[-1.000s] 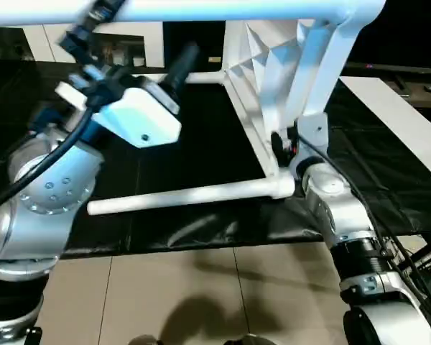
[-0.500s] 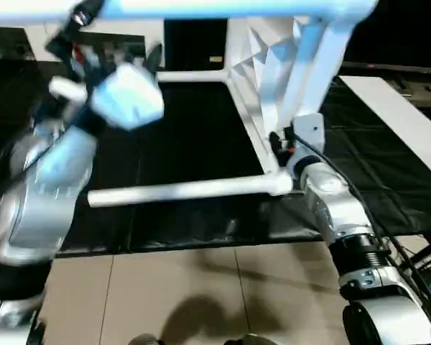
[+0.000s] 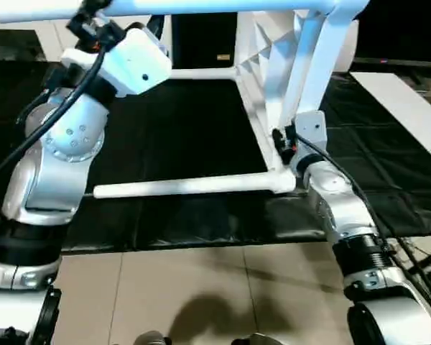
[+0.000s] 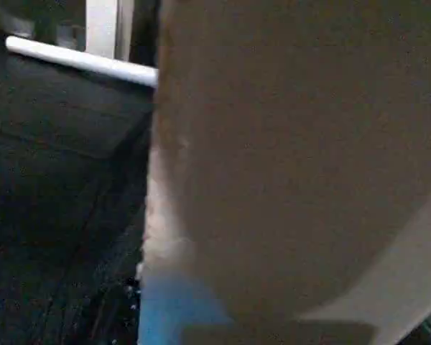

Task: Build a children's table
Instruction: Flip table

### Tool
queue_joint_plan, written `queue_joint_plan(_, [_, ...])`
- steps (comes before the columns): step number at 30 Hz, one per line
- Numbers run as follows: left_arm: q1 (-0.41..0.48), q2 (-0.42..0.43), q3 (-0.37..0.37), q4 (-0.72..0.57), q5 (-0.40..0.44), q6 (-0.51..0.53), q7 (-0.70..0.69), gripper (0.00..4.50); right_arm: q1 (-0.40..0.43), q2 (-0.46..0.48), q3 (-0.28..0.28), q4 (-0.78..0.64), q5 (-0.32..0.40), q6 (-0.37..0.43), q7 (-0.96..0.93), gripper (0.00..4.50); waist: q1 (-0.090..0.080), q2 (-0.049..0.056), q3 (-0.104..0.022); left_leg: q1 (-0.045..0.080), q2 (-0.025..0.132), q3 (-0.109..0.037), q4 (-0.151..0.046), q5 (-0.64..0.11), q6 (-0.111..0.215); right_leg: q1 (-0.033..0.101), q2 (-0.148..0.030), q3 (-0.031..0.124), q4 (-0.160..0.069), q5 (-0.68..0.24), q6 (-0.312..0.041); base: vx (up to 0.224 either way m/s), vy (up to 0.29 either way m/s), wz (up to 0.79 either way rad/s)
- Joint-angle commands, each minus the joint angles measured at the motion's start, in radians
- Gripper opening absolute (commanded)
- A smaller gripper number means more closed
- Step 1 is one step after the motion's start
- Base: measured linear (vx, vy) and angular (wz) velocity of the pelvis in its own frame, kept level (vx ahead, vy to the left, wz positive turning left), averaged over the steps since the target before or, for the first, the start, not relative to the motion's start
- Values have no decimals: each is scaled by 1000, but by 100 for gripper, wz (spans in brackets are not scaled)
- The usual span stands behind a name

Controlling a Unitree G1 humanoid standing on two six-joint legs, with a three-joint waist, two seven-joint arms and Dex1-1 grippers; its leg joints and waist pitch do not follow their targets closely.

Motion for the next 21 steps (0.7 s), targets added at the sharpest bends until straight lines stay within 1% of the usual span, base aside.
queue_joint_plan(1, [-34, -7, -6, 19, -17, 4, -18, 272, 5, -33, 15, -33, -57, -9, 2, 200, -4, 15, -77, 3, 47, -23, -79, -181, -33, 61, -75, 68, -80, -213, -137, 0, 0, 0])
queue_joint_plan(2, [-38, -8, -5, 25, -18, 2, -19, 268, 5, -35, 16, -34, -60, -9, 2, 200, 0, 19, -77, 4, 46, -22, -78, -180, -29, 62, -76, 68, -82, -224, -137, 0, 0, 0])
queue_joint_plan(3, [-42, -9, -2, 30, -20, 6, -22, 266, 4, -38, 17, -38, -60, -9, 4, 200, 4, 21, -78, 5, 45, -21, -77, -176, -25, 60, -76, 68, -83, -236, -133, 0, 0, 0])
queue_joint_plan(4, [-45, -9, -1, 35, -21, 8, -23, 263, 4, -40, 17, -42, -59, -8, 6, 200, 5, 20, -77, 3, 45, -21, -77, -173, -23, 62, -76, 68, -84, -242, -130, 0, 0, 0])
queue_joint_plan(5, [-52, -8, 1, 44, -22, 9, -23, 258, 4, -48, 24, -51, -64, -7, 13, 200, 10, 23, -78, 4, 45, -21, -77, -169, -22, 61, -76, 68, -85, -252, -125, 0, 0, 0])
queue_joint_plan(6, [-56, -8, 2, 49, -22, 8, -23, 253, 4, -52, 28, -56, -67, -6, 16, 200, 12, 23, -78, 2, 46, -21, -77, -163, -22, 62, -77, 68, -83, -249, -124, 0, 0, 0])
queue_joint_plan(7, [-66, -6, 4, 61, -22, 8, -24, 250, 5, -65, 41, -71, -78, -5, 27, 200, 12, 26, -77, 2, 46, -21, -78, -161, -22, 61, -76, 67, -83, -247, -125, 0, 0, 0])
queue_joint_plan(8, [-67, -6, 4, 62, -22, 8, -24, 248, 5, -66, 43, -72, -79, -5, 28, 200, 13, 26, -79, 3, 46, -21, -77, -155, -20, 61, -75, 67, -82, -241, -124, 0, 0, 0])
queue_joint_plan(10, [-90, 4, 3, 92, -17, 6, -24, 243, 10, -104, 69, -106, -111, -3, 56, 200, 15, 29, -79, 2, 45, -20, -77, -150, -18, 61, -74, 67, -83, -233, -124, 0, 0, 0])
queue_joint_plan(12, [-112, 14, 3, 123, -8, 0, -22, 239, 13, -135, 82, -125, -132, -3, 77, 200, 16, 27, -80, 1, 44, -20, -76, -137, -14, 63, -73, 68, -79, -213, -125, 0, 0, 0])
queue_joint_plan(14, [-123, 20, 4, 139, -4, -2, -21, 236, 13, -150, 87, -131, -141, -3, 86, 200, 16, 26, -80, -2, 43, -18, -74, -128, -7, 65, -74, 68, -79, -212, -124, 0, 0, 0])
queue_joint_plan(16, [-149, 39, 8, 185, 6, -8, -17, 224, 10, -200, 104, -142, -172, -12, 112, 200, 16, 29, -79, -2, 41, -17, -73, -123, -1, 64, -73, 67, -83, -227, -119, 0, 0, 0])
queue_joint_plan(17, [-153, 44, 9, 195, 8, -9, -18, 224, 9, -213, 109, -144, -180, -16, 120, 200, 15, 26, -79, -4, 41, -17, -73, -122, 1, 66, -74, 67, -83, -232, -117, 0, 0, 0])
queue_joint_plan(18, [-159, 52, 11, 209, 11, -12, -19, 219, 5, -234, 117, -148, -192, -23, 130, 200, 16, 27, -78, -3, 39, -16, -72, -125, 4, 64, -73, 66, -86, -257, -111, 0, 0, 0])
queue_joint_plan(19, [-162, 56, 12, 215, 12, -13, -19, 219, 4, -243, 121, -149, -196, -26, 135, 200, 17, 30, -79, -2, 39, -17, -71, -125, 4, 64, -73, 66, -85, -261, -110, 0, 0, 0])
queue_joint_plan(20, [-172, 72, 18, 241, 14, -14, -20, 213, -8, -296, 143, -153, -223, -54, 170, 201, 15, 31, -79, -4, 39, -16, -71, -122, 7, 65, -73, 66, -85, -262, -111, 0, 0, 0])
queue_joint_plan(21, [-172, 72, 18, 241, 14, -14, -20, 208, -8, -296, 143, -153, -223, -54, 170, 201, 16, 31, -79, -4, 38, -15, -69, -125, 10, 65, -72, 65, -87, -274, -106, 0, 0, 0])
